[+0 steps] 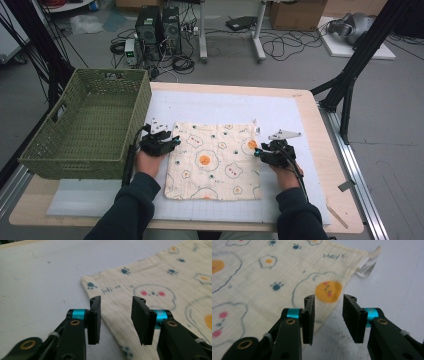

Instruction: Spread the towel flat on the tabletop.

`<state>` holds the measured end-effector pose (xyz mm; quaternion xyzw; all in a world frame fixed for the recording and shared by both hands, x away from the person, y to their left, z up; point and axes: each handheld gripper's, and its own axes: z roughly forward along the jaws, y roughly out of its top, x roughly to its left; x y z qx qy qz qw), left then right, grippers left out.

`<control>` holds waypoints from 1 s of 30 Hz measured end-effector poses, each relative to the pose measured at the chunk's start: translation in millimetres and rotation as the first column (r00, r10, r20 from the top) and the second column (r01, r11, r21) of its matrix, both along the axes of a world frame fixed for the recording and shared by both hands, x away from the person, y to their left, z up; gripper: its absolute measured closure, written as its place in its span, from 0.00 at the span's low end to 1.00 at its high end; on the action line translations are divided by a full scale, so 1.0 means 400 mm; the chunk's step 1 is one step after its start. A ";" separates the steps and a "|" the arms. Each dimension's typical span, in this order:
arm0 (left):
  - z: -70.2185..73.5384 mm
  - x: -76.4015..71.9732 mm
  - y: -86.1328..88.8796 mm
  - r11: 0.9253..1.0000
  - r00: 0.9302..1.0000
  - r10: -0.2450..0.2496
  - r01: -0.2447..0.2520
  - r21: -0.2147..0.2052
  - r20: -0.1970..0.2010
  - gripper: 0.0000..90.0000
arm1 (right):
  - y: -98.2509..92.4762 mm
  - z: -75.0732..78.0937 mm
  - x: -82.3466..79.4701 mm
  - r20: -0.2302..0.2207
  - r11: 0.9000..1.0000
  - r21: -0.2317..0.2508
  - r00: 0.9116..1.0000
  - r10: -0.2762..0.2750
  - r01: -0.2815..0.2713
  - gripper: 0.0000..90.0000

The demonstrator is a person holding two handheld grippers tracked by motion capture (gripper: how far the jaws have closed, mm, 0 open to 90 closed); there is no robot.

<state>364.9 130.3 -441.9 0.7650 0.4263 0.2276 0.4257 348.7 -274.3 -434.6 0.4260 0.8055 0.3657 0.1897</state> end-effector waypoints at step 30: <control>0.011 -0.076 0.037 0.990 0.999 -0.032 0.034 -0.133 0.022 0.53 | -0.020 0.027 -0.158 0.049 0.998 0.019 0.997 0.060 -0.061 0.46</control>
